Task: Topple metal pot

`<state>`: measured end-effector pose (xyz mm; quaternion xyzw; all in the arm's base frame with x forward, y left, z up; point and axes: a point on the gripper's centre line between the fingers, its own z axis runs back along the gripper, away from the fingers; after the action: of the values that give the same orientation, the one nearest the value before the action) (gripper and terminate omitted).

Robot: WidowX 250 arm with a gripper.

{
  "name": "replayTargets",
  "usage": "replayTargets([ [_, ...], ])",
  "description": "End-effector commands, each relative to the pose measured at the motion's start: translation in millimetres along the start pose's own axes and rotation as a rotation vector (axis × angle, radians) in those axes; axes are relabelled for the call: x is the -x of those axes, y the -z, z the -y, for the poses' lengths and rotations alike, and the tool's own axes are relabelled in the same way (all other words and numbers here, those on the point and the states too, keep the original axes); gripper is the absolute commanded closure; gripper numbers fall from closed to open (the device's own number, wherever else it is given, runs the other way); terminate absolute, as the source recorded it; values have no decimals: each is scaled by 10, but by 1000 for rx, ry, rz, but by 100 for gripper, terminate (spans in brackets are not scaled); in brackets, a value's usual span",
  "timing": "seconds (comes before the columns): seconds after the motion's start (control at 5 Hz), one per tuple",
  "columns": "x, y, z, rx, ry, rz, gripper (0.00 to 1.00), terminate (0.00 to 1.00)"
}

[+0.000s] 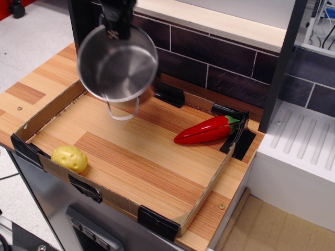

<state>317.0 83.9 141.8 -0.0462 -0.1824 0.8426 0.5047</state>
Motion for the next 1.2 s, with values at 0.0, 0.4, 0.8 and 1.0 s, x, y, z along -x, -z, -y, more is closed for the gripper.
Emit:
replayTargets([
  [0.0,-209,-60,152,237,-1,90,100,0],
  [0.4,-158,271,-41,388,130,200,100,0],
  [0.8,-128,261,-182,403,174,220,100,0],
  [1.0,-97,206,-258,340,199,227,0,0],
])
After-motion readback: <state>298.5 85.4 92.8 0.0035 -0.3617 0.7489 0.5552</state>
